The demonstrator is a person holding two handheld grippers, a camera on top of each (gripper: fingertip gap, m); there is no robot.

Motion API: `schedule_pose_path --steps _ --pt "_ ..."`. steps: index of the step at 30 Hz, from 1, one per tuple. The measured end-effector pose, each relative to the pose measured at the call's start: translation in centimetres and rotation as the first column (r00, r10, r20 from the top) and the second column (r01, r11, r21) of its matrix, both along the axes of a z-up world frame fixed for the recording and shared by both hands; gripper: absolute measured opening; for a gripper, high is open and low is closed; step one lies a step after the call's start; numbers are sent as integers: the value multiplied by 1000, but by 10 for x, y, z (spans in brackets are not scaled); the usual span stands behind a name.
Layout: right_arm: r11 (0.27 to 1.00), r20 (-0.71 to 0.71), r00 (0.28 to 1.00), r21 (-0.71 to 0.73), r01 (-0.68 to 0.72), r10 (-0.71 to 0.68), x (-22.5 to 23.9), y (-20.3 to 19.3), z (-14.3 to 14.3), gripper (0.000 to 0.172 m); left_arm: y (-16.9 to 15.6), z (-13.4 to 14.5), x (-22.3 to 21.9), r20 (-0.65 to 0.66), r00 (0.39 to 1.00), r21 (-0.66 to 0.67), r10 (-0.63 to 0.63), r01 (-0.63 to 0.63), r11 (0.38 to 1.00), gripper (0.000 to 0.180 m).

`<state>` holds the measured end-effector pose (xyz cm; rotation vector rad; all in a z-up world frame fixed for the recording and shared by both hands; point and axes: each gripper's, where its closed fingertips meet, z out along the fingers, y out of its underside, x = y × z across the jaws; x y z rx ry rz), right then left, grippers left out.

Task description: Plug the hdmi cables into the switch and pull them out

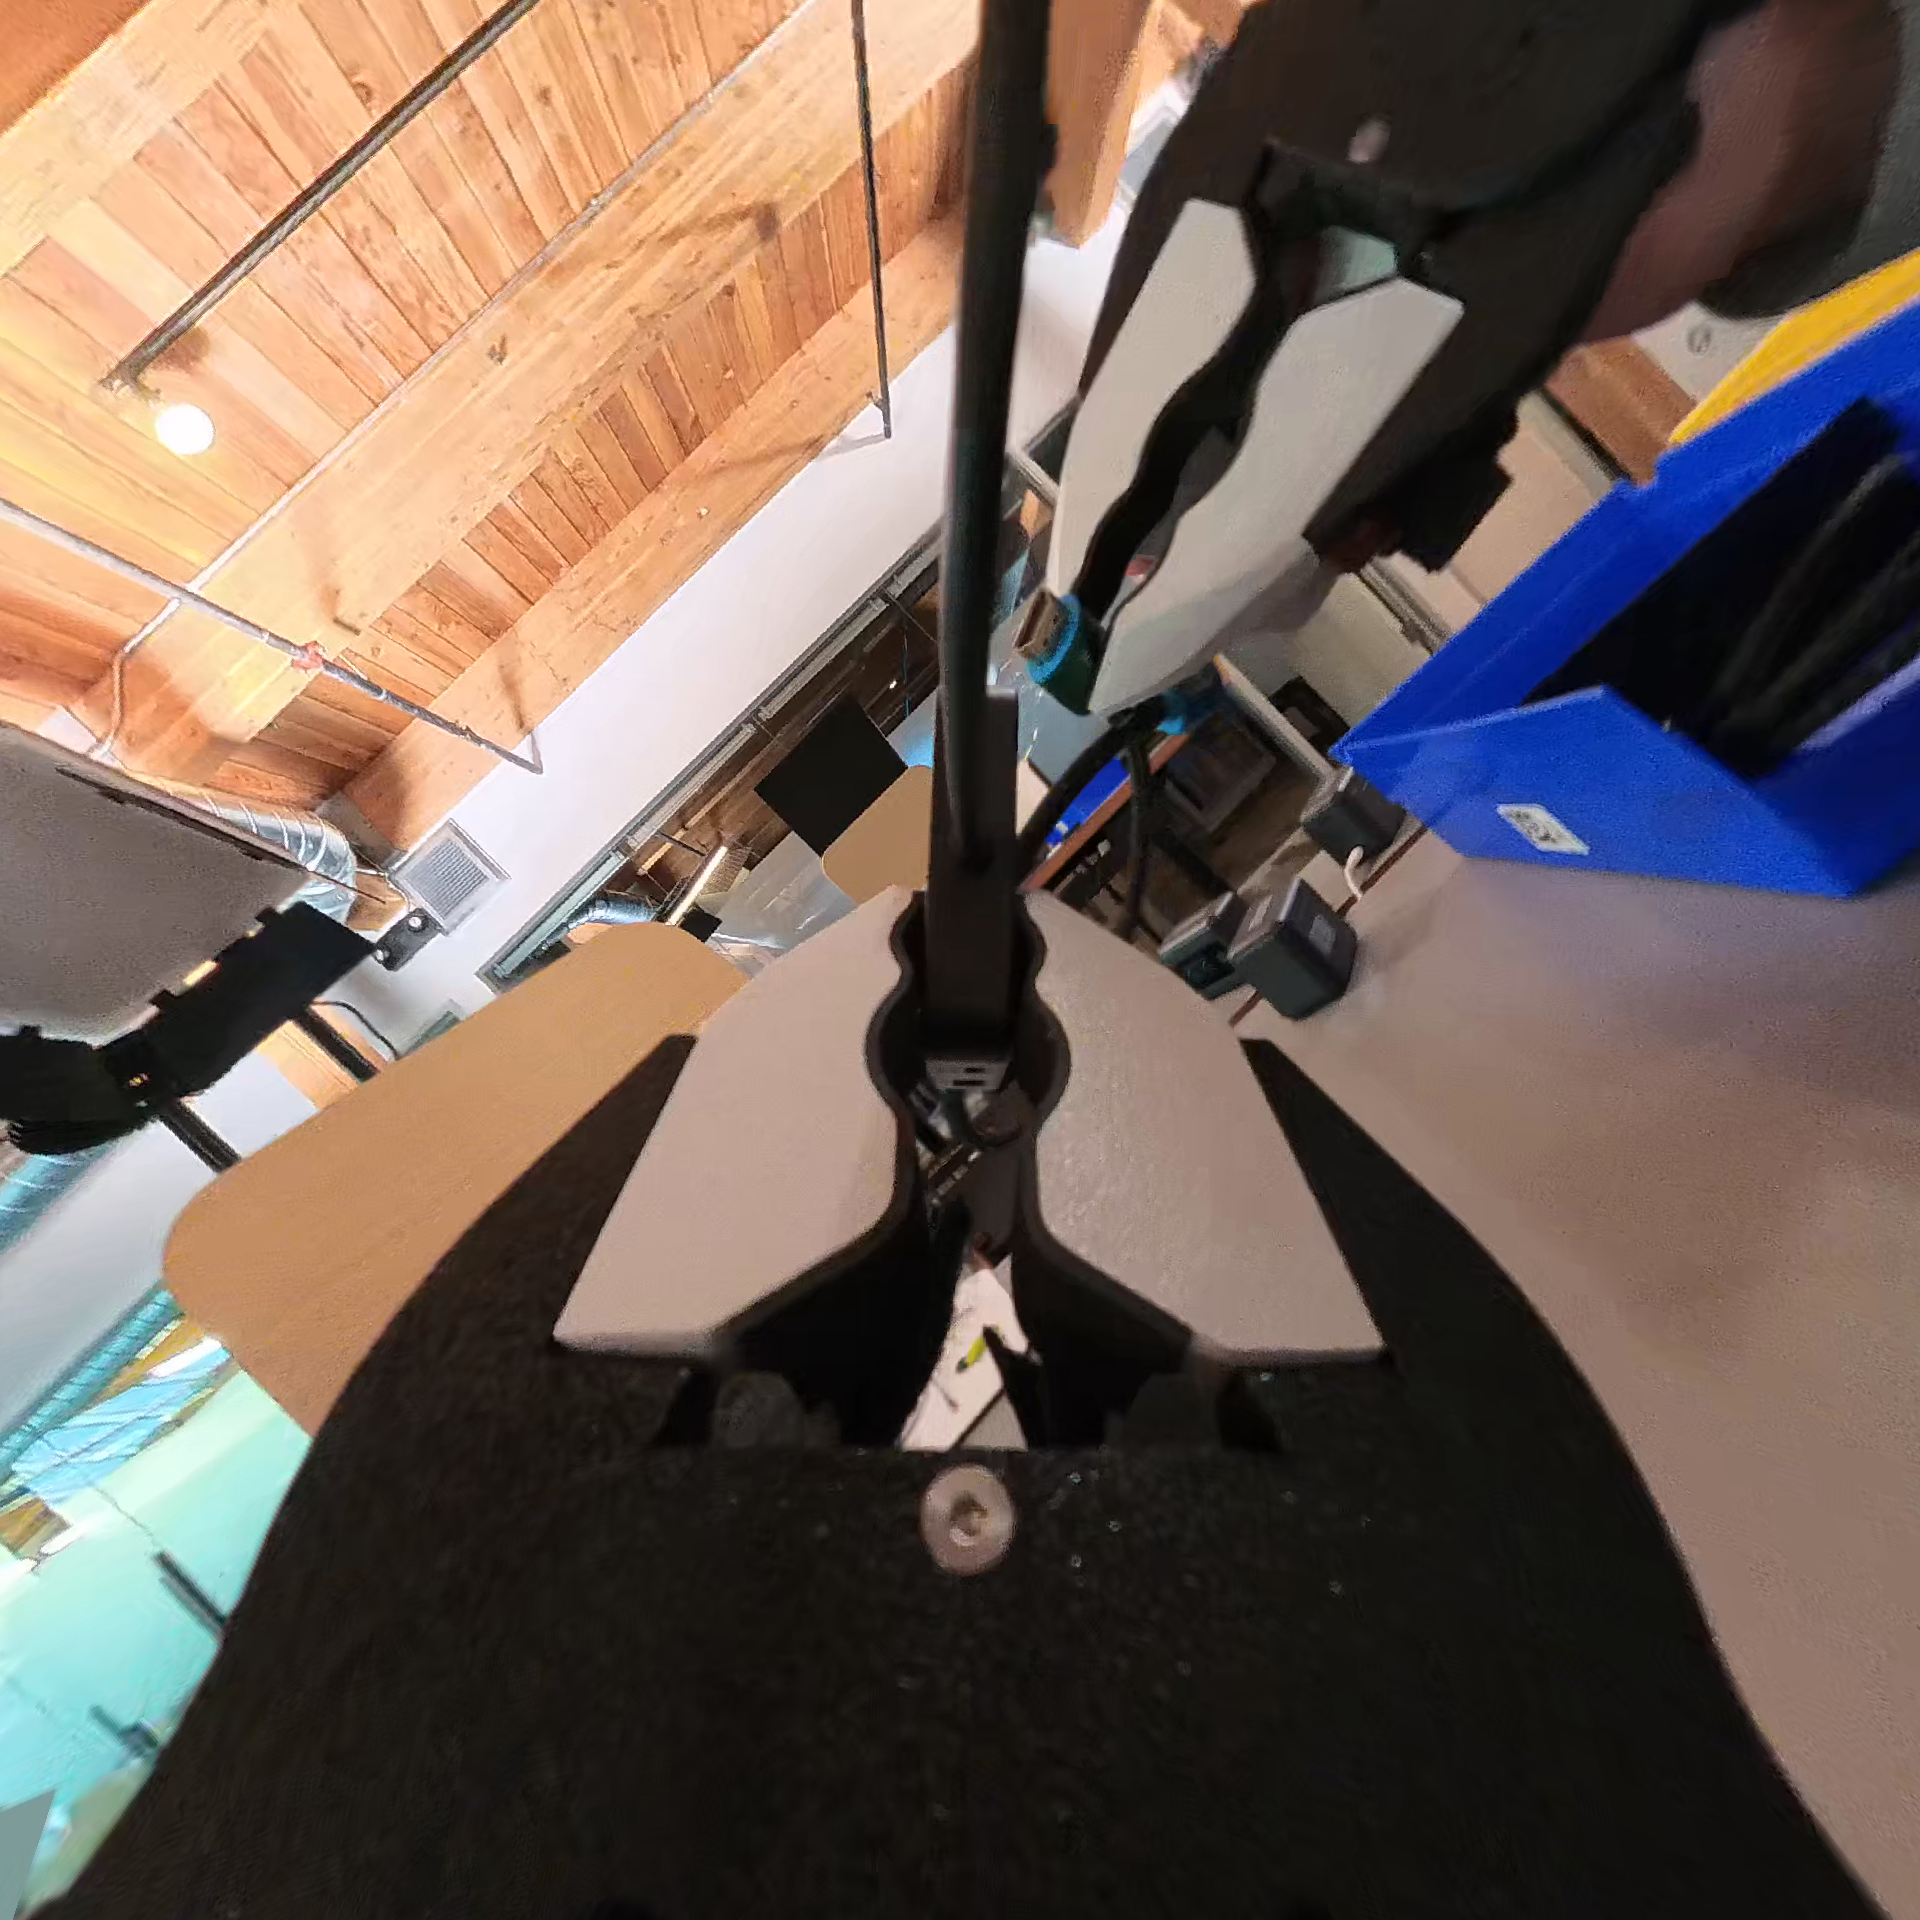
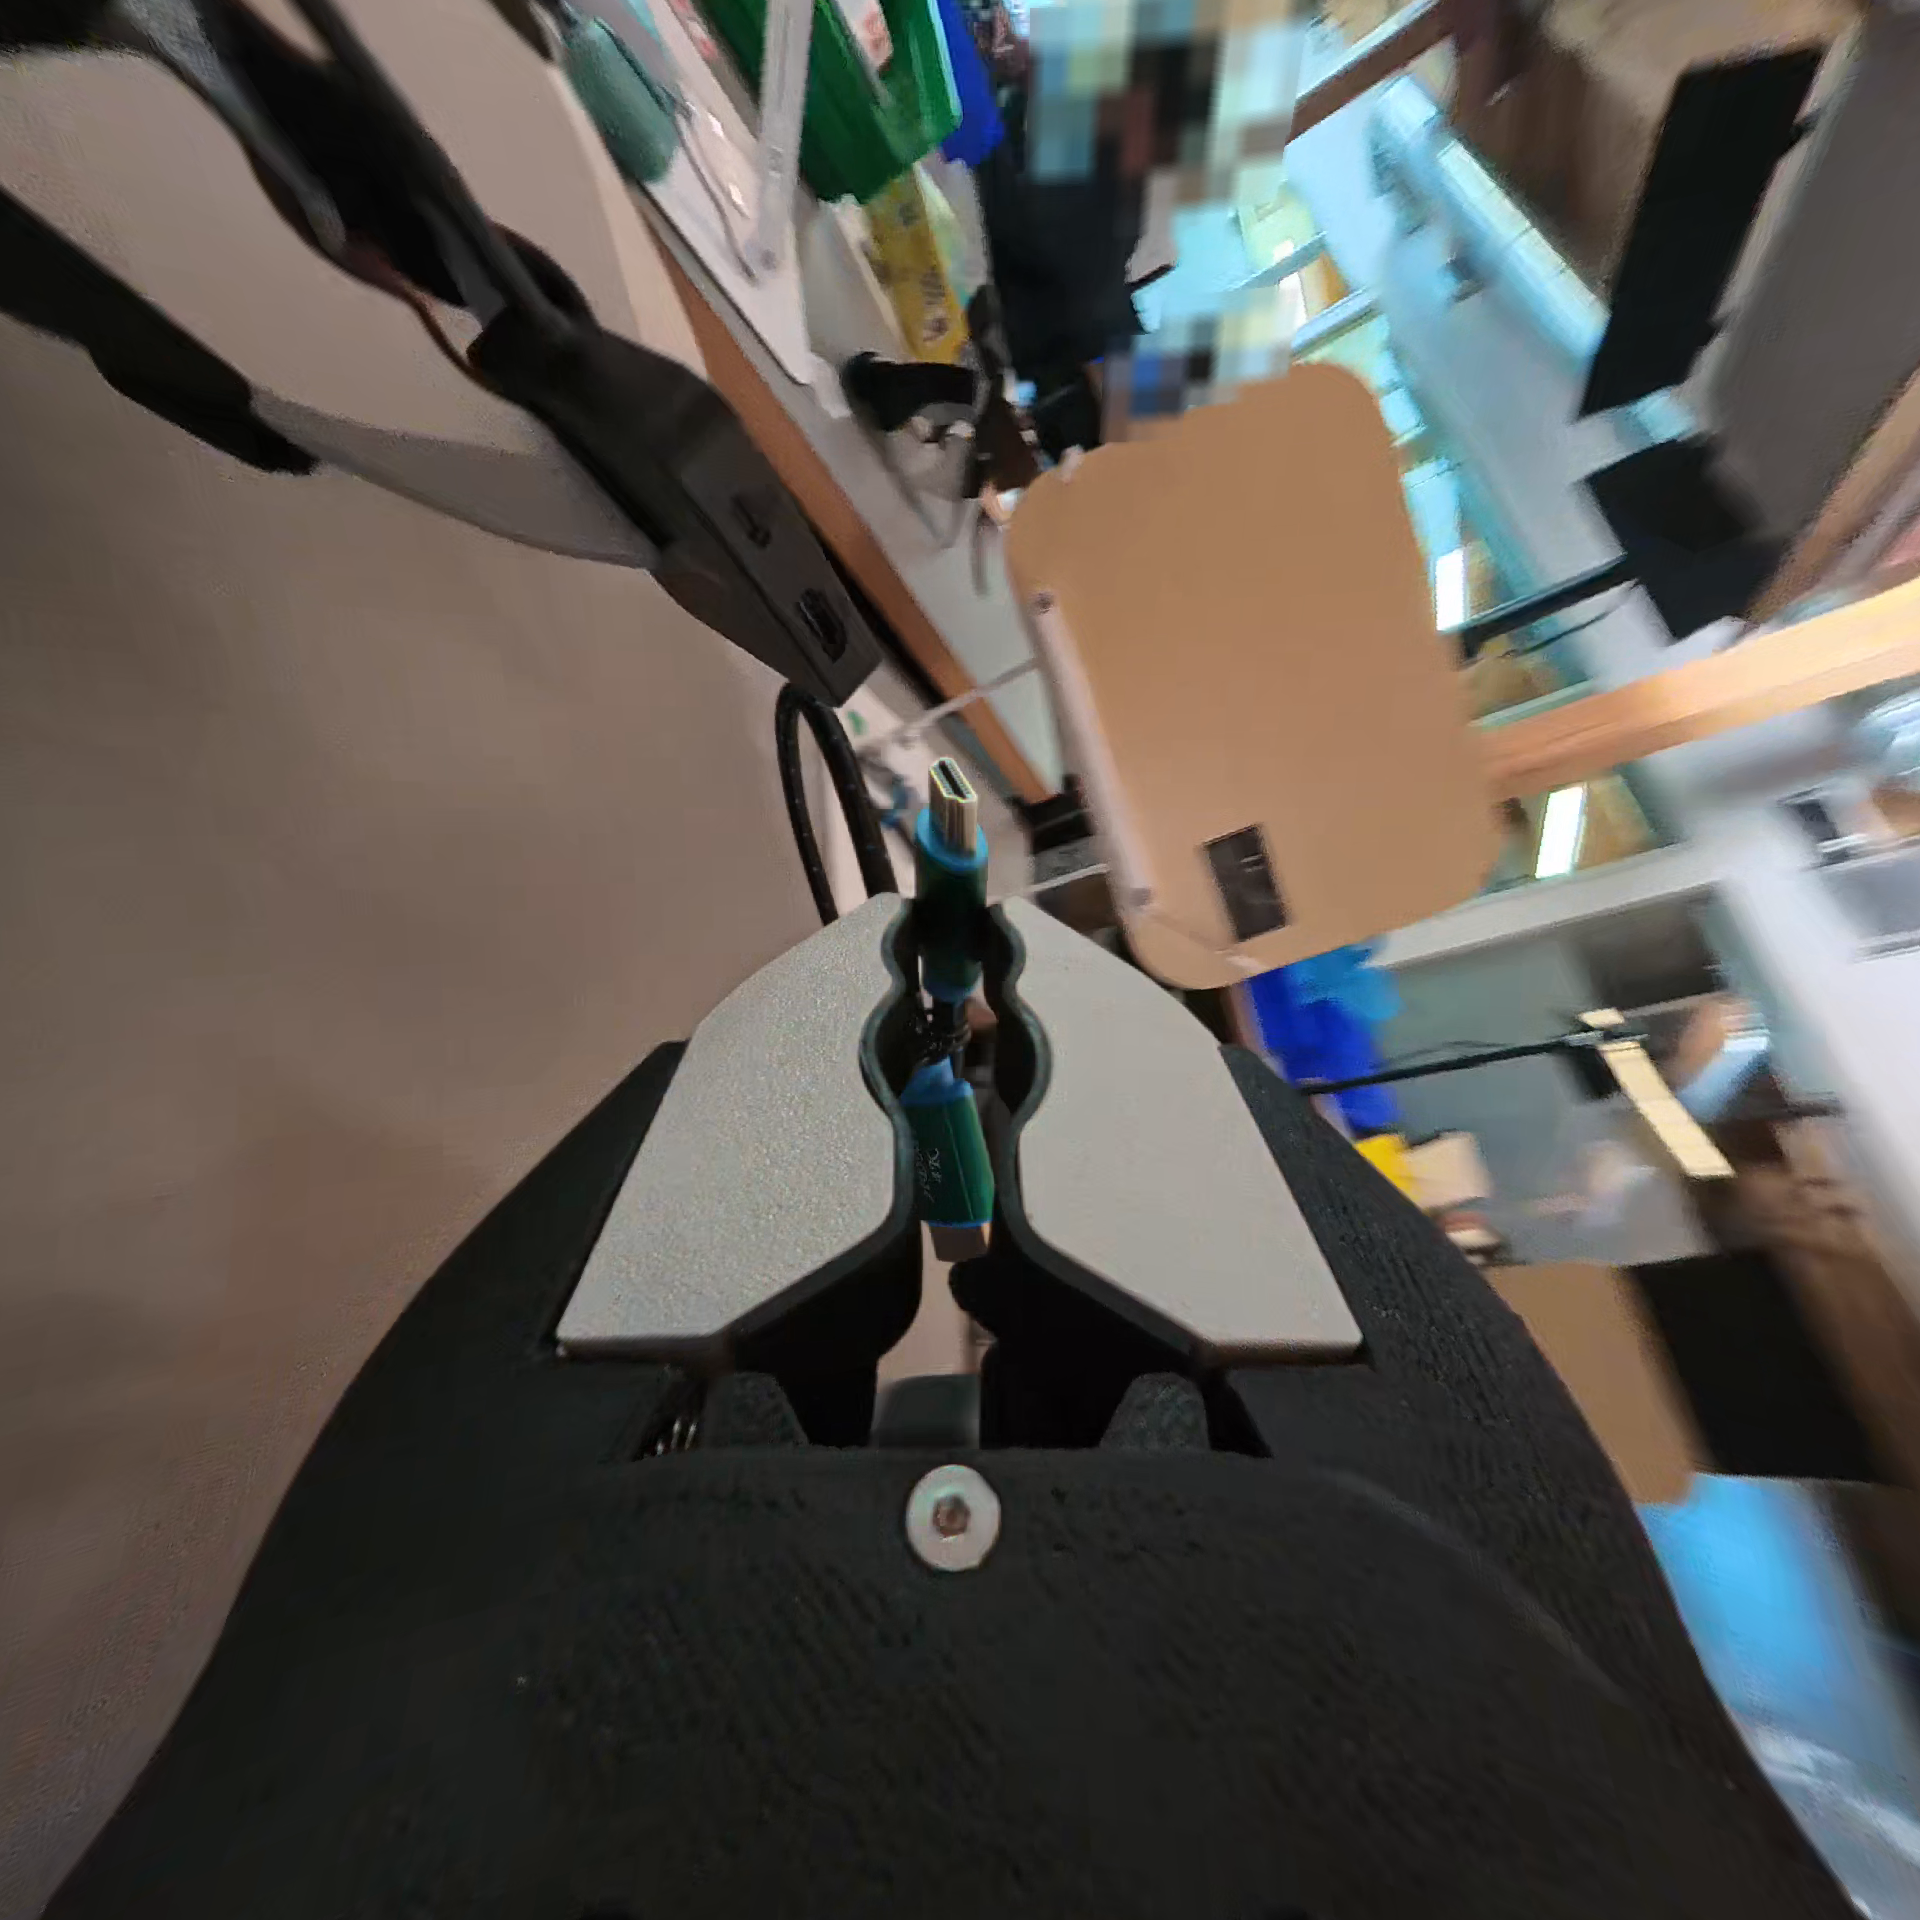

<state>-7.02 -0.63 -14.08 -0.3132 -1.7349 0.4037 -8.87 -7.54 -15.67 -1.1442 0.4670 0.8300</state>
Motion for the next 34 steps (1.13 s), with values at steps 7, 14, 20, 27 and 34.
schedule_pose_path --steps 7,14,20,27,34 --pt "948 -203 978 302 104 -43 5 -16 21 10 -3 14 8 70 996 54 -62 59 997 13" --pt "909 -258 965 389 148 -47 4 -19 28 11 -5 16 14 52 997 54 -63 60 997 13" --pt "847 -355 935 495 194 -6 4 -20 36 11 -5 18 18 236 952 66 -195 184 981 14" --pt "653 -506 842 704 278 188 14 -30 59 10 -9 33 40 741 367 263 -562 611 747 14" --pt "537 -514 781 796 280 355 26 -50 73 10 -11 41 50 838 -146 465 -525 695 548 13"
